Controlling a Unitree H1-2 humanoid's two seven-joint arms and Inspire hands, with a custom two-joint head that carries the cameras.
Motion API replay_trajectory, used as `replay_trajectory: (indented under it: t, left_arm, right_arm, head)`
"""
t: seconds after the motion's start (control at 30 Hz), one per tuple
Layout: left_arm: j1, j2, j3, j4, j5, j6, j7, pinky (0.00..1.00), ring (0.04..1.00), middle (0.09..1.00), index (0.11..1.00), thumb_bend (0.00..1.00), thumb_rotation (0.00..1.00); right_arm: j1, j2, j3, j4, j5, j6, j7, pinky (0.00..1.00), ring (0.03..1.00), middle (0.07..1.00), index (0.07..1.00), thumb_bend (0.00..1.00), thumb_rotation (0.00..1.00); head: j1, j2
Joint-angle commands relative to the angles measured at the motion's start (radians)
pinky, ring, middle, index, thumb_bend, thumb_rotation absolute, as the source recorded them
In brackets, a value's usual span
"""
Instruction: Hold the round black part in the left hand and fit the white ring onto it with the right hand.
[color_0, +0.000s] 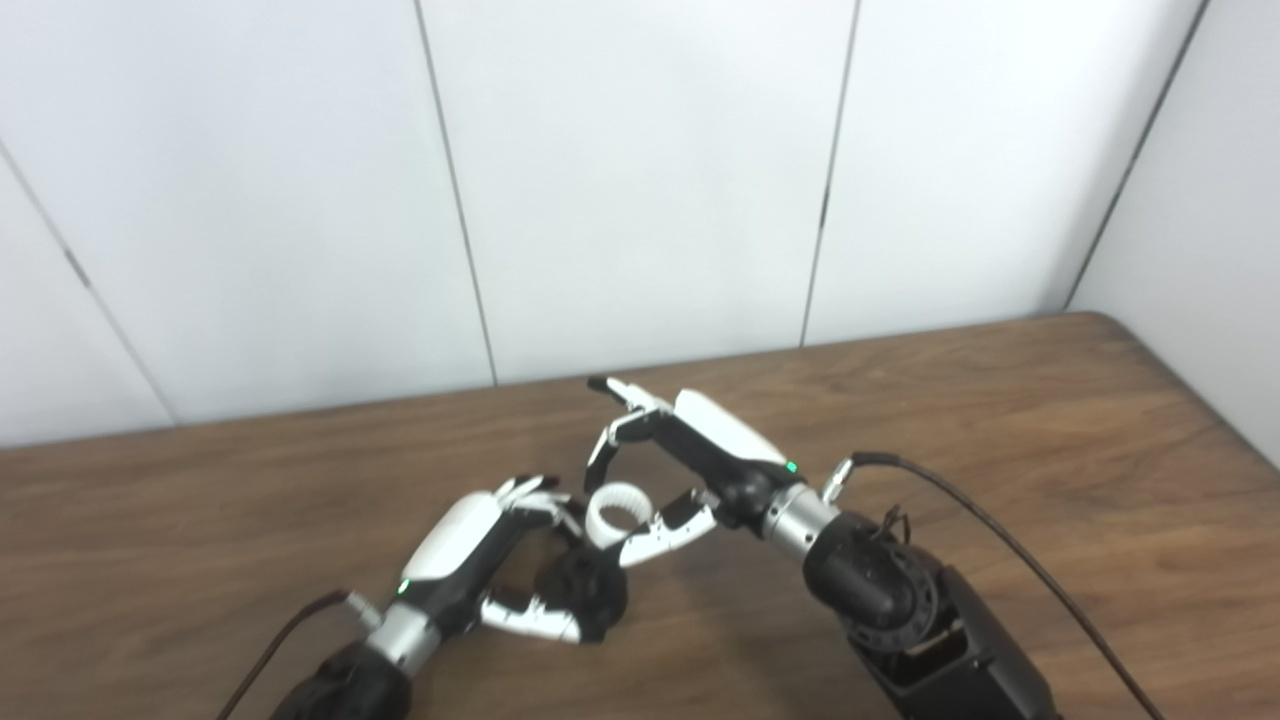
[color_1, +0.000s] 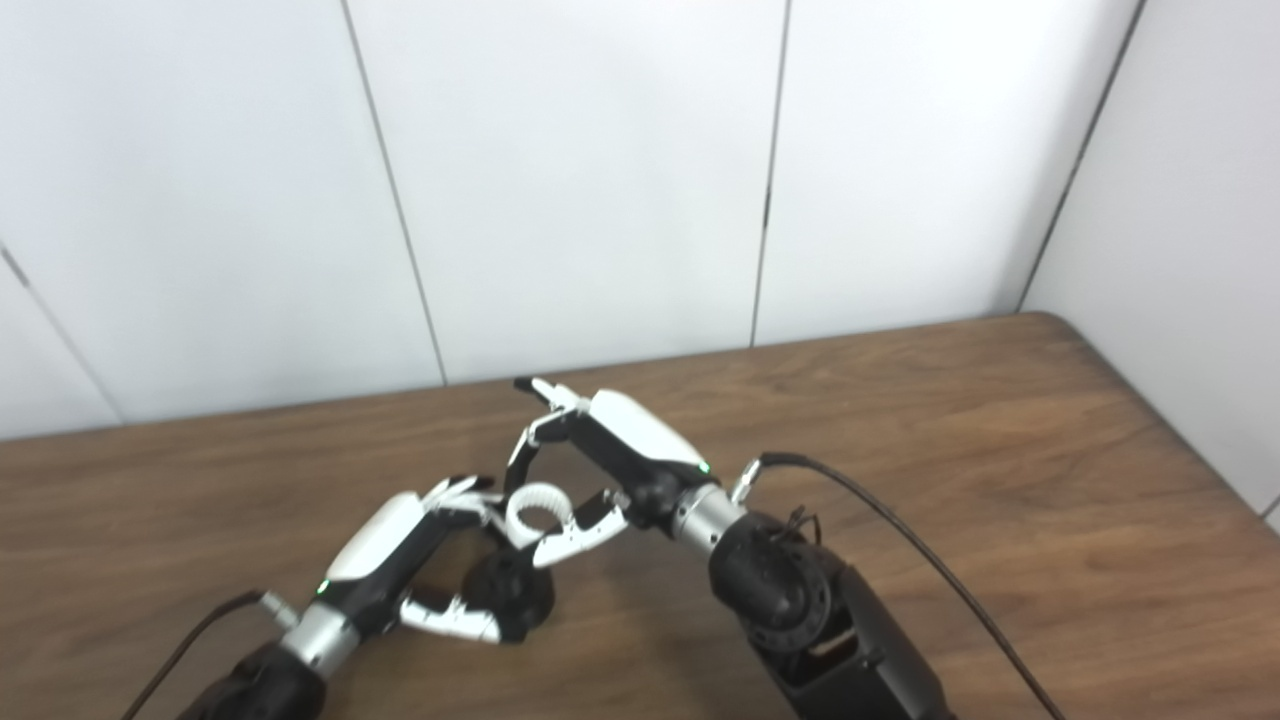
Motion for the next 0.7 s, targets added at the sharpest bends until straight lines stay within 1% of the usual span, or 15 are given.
replay_trajectory:
  t: [0.0,0.2,0.37,0.67]
  left_arm:
    - [-0.037,-0.008,-0.007,-0.035,0.018,0.012,0.003,1.00,0.943,0.797,0.471,0.52,0.05]
    - [-0.036,-0.012,-0.015,-0.061,0.034,0.031,0.000,1.00,0.943,0.795,0.472,0.52,0.06]
    - [-0.031,-0.018,-0.016,-0.065,0.035,0.032,0.004,1.00,0.939,0.787,0.471,0.51,0.06]
    - [-0.018,-0.021,-0.017,-0.091,0.034,0.040,-0.005,1.00,0.942,0.788,0.472,0.51,0.05]
  right_arm:
    - [-0.028,0.004,-0.004,-0.037,0.019,-0.038,0.003,1.00,1.000,0.992,0.477,0.51,0.13]
    - [-0.006,0.008,0.008,-0.026,0.033,-0.056,0.013,1.00,1.000,0.987,0.476,0.51,0.12]
    - [-0.002,0.009,0.027,-0.023,0.017,-0.064,0.012,1.00,1.000,0.976,0.477,0.51,0.13]
    - [0.005,0.014,0.042,-0.012,0.015,-0.064,0.011,1.00,1.000,0.974,0.477,0.51,0.13]
  head:
    - [0.003,0.003]
    - [0.014,0.007]
    - [0.019,0.009]
    - [0.026,0.014]
